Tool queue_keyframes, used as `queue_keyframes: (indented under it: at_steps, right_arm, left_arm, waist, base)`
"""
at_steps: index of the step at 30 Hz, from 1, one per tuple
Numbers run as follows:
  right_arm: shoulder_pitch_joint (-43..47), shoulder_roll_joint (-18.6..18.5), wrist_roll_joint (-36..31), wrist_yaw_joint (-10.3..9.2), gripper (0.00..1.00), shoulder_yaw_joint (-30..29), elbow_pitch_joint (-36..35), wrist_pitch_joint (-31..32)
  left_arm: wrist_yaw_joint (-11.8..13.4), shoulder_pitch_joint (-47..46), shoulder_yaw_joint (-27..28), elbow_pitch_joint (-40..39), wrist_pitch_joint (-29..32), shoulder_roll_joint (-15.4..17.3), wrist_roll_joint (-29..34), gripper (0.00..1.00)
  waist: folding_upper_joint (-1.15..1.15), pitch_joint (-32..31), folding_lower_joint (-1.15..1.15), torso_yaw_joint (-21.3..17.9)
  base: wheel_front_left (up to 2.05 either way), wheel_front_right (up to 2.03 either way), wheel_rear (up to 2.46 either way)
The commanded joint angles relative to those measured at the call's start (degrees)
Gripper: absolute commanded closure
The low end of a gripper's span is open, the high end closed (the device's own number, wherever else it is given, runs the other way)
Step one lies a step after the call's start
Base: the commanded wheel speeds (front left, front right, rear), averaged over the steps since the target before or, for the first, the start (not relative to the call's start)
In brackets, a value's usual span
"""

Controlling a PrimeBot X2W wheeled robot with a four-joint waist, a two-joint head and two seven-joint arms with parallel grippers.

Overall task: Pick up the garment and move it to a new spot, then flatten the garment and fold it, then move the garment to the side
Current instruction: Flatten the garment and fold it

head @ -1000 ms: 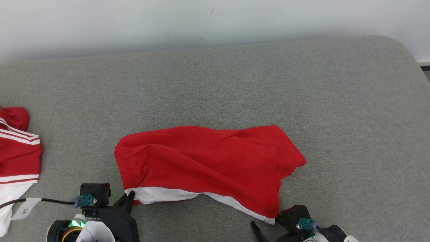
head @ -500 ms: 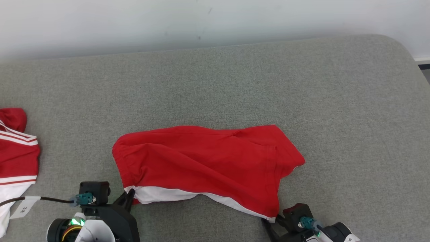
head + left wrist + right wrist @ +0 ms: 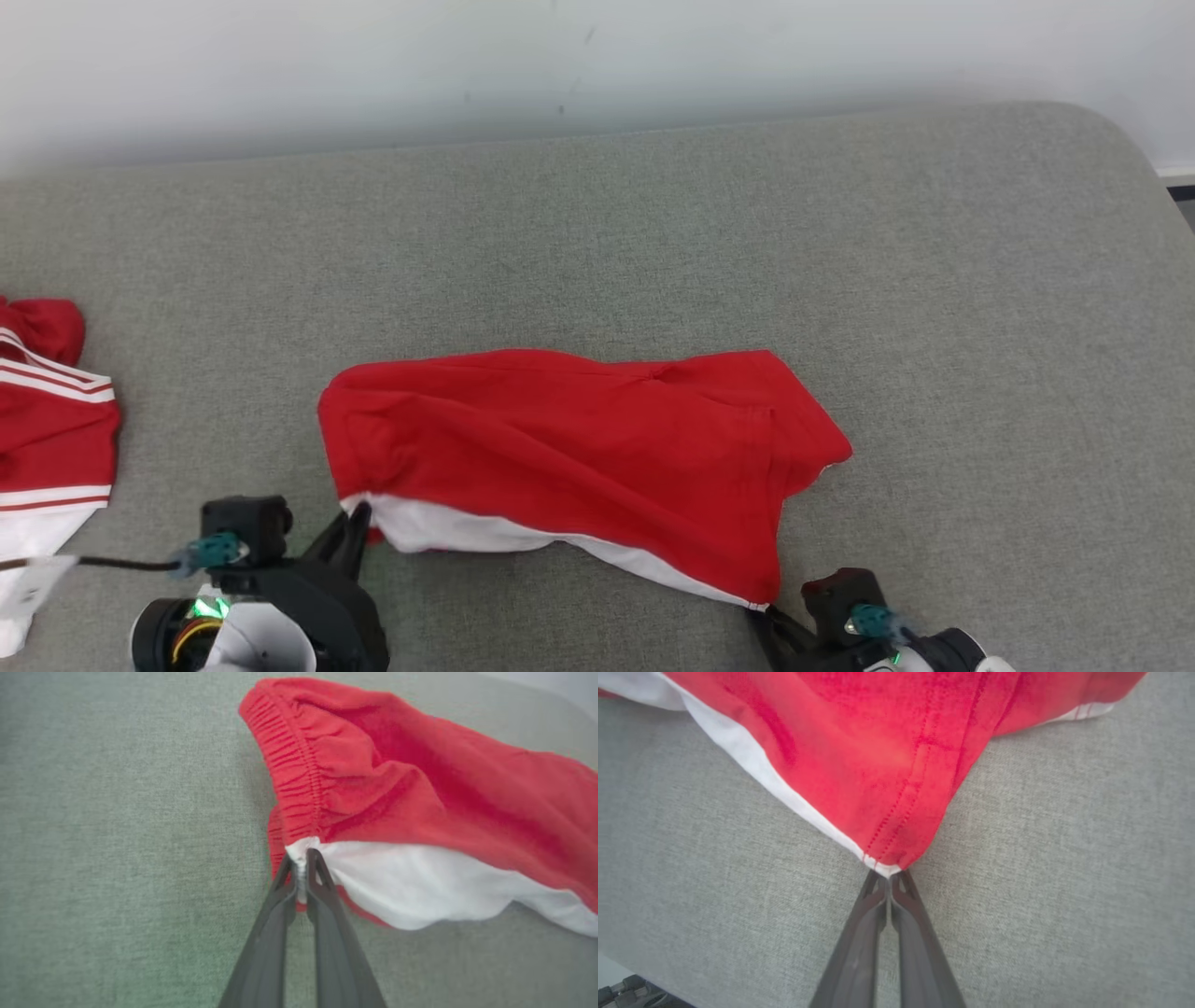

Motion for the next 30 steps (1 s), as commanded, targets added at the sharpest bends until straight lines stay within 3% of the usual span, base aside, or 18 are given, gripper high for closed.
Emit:
queue_keyframes:
  at_steps: [1,8,16,23,27,30]
  right_arm:
    - [1.0,-0.2,2.0,-0.15,1.00,0.0,-0.5,-0.4]
    - [-1.3,-0.1,12.7,-0.14,1.00,-3.1,-8.8,-5.8]
    - [-14.7,-0.7,18.0,-0.14,1.00,-1.9,-13.9,-10.3]
    - [-38.1,-4.6,25.4,-0.14,1.00,0.7,-2.9,-13.9]
    - [-52.8,-4.0,23.5,-0.14,1.00,-0.5,7.7,-18.1]
    - [-63.0,-2.8,20.0,-0.15,1.00,-3.1,15.4,-25.0]
  left_arm:
    - [-0.5,-0.1,0.9,-0.8,-1.8,-1.2,-1.9,1.00]
    - [-3.1,-0.3,6.2,-7.5,-10.4,-4.7,-8.1,1.00]
    - [-4.0,-6.6,10.9,-12.6,-11.1,-6.3,-14.4,1.00]
    - [-4.3,-25.1,14.9,-8.5,-11.3,-5.6,-16.3,1.00]
    - [-4.2,-37.2,17.1,-3.1,-16.8,-5.9,-14.2,1.00]
    - [-5.9,-45.3,18.2,0.6,-20.9,-6.0,-14.1,1.00]
  waist:
    - [0.00,-0.4,0.00,0.1]
    - [0.00,-1.1,0.00,-0.1]
    - [0.00,4.2,0.00,-1.8]
    - [0.00,12.5,0.00,-3.3]
    - [0.00,15.7,0.00,-4.0]
    - [0.00,16.3,0.00,-4.6]
  base:
    - [0.00,0.00,0.00]
    - [0.00,0.00,0.00]
    - [0.00,0.00,0.00]
    - [0.00,0.00,0.00]
    - [0.00,0.00,0.00]
    - [0.00,0.00,0.00]
